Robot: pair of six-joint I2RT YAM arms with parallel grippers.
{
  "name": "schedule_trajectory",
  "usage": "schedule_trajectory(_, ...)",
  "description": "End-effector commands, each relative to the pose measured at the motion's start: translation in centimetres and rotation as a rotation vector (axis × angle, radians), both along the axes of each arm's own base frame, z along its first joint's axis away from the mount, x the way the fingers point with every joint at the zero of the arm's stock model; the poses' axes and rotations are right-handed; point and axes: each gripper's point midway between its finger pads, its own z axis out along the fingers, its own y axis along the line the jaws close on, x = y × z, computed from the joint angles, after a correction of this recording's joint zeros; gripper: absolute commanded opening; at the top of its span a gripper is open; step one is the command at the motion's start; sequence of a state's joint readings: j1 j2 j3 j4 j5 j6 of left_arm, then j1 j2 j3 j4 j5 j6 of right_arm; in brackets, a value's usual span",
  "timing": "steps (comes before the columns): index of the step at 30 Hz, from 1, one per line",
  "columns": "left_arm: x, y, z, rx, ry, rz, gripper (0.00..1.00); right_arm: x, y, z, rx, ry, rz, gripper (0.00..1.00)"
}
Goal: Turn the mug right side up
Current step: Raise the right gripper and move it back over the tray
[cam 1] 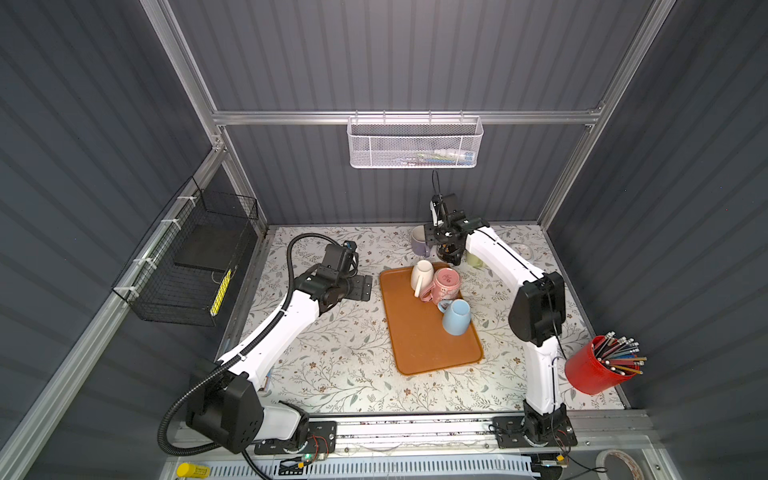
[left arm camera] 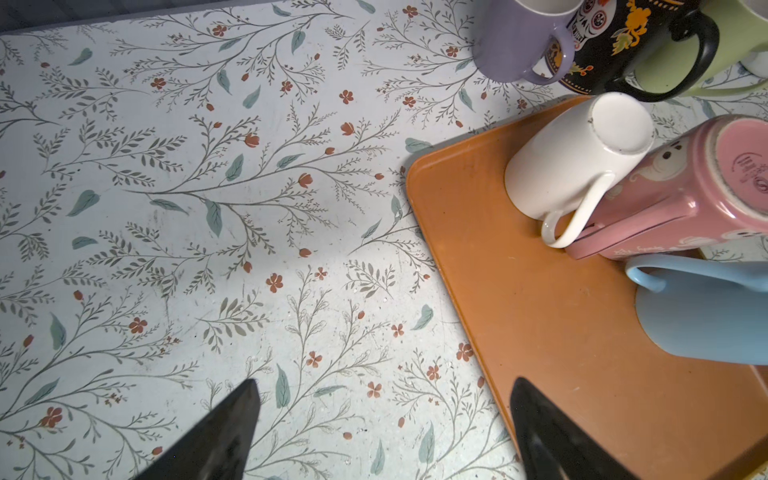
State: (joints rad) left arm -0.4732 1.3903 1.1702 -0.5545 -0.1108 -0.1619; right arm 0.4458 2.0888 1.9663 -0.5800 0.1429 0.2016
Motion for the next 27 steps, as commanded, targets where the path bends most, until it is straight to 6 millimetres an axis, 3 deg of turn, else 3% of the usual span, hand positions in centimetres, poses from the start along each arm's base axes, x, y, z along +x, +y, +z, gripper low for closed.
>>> schedule_trajectory(1,0.3,-2.1,0.4,-0.019,0.01,-0.047,0.93,-1.9,-0.4,2.3,0.051,-0.058,0.001,0.57)
schedule_trajectory(6,2.1,-5.5,-0.9,0.026,0.036,-0.103,0.91,-6.0,-2.7,3.3,0.13,-0.107,-0.042,0.59)
schedule_trajectory(12,4.5,-9.7,-1.8,0.049,0.052,-0.155,0.84,-11.0,-4.4,1.9,0.248,-0.101,-0.076,0.59)
schedule_trajectory(20,5.4,-14.8,-3.9,0.07,0.048,-0.183,0.82,-18.3,-7.5,0.3,0.395,-0.123,-0.146,0.6)
schedule_trajectory(27,5.9,-17.9,-5.9,0.097,0.066,-0.204,0.79,-20.6,-8.2,0.0,0.395,-0.105,-0.129,0.61)
